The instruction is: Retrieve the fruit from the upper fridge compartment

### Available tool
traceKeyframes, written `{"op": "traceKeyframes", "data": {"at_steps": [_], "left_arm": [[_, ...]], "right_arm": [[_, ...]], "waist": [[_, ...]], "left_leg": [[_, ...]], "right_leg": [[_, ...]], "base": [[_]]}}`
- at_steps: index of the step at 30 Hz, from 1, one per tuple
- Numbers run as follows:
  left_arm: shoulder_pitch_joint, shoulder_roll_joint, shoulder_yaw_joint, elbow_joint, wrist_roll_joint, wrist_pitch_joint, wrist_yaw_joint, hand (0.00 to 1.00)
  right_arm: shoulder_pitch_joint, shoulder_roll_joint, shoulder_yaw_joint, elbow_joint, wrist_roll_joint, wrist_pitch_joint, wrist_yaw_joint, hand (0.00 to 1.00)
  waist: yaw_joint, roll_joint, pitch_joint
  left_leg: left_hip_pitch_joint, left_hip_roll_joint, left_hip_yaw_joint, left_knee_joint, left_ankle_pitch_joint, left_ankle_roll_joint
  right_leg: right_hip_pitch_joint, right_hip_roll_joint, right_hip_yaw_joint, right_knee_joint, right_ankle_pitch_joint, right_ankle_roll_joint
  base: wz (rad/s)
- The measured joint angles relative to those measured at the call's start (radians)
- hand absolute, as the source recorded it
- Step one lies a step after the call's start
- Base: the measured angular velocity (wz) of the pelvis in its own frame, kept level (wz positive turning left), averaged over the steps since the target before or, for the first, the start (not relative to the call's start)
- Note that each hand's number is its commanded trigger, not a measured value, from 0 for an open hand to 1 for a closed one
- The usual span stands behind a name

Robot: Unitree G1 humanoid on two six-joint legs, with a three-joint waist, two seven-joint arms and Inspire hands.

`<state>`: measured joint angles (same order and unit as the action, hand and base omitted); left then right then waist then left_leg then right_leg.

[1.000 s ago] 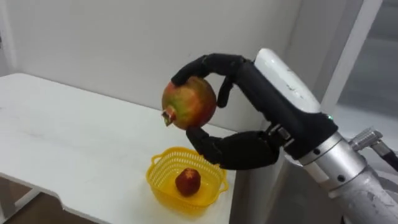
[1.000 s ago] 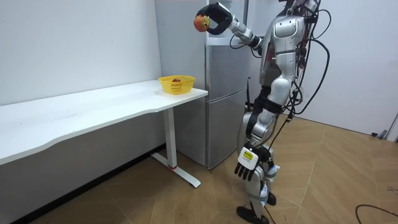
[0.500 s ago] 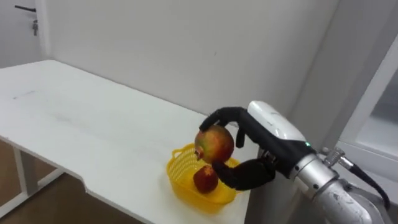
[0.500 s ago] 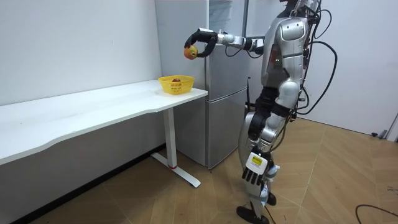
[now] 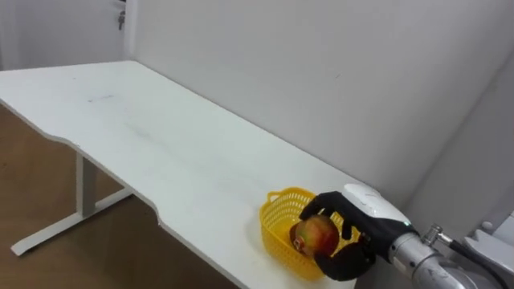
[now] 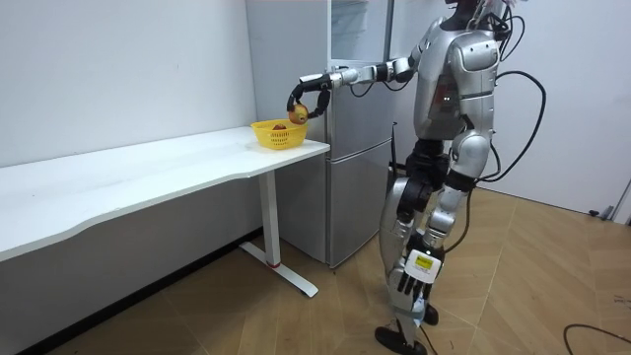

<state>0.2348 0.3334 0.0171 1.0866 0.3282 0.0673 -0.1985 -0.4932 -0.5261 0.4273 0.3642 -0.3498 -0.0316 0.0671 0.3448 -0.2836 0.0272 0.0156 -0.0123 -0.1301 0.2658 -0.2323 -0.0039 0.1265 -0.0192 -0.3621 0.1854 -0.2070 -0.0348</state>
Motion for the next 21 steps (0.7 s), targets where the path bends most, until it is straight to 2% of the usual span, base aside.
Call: {"op": "traceKeyframes", "data": {"at_steps": [4, 12, 13, 14, 21], "left_arm": [[-0.007, 0.003, -0.002, 0.001, 0.009, 0.003, -0.011, 0.0], [0.006, 0.009, 0.0, 0.003, 0.031, 0.019, -0.012, 0.0], [0.005, 0.01, 0.0, 0.003, 0.035, 0.02, -0.011, 0.0], [0.005, 0.01, -0.001, 0.003, 0.036, 0.02, -0.011, 0.0], [0.003, 0.01, -0.001, 0.003, 0.036, 0.037, -0.009, 0.0]], "right_arm": [[-0.018, 0.0, 0.0, 0.067, 0.0, 0.003, -0.004, 1.0], [-0.021, 0.0, 0.0, 0.124, -0.007, 0.003, -0.011, 1.0], [-0.022, 0.0, 0.0, 0.126, -0.01, 0.007, -0.011, 0.64], [-0.023, 0.0, 0.0, 0.128, -0.01, 0.01, -0.011, 0.0], [-0.051, 0.0, 0.0, 0.147, -0.009, 0.013, -0.023, 0.0]], "waist": [[-0.002, -0.001, 0.0], [0.004, -0.013, -0.0035], [0.005, -0.015, -0.0023], [0.006, -0.016, -0.0019], [0.009, -0.02, -0.0008]], "left_leg": [[-0.025, -0.003, -0.012, 0.021, 0.0, -0.001], [-0.029, -0.004, -0.013, 0.027, 0.0, -0.001], [-0.029, -0.004, -0.013, 0.027, 0.0, -0.001], [-0.029, -0.004, -0.013, 0.027, 0.0, -0.001], [-0.031, -0.005, -0.014, 0.027, 0.0, -0.001]], "right_leg": [[-0.006, -0.006, -0.026, 0.0, 0.0, 0.0], [-0.005, -0.006, -0.029, 0.001, 0.0, 0.0], [-0.006, -0.007, -0.029, 0.001, 0.0, 0.0], [-0.006, -0.007, -0.03, 0.001, 0.0, 0.0], [-0.006, -0.007, -0.037, 0.0, 0.0, 0.0]], "base": [[0.15], [0.03], [0.0], [0.0], [0.0]]}}
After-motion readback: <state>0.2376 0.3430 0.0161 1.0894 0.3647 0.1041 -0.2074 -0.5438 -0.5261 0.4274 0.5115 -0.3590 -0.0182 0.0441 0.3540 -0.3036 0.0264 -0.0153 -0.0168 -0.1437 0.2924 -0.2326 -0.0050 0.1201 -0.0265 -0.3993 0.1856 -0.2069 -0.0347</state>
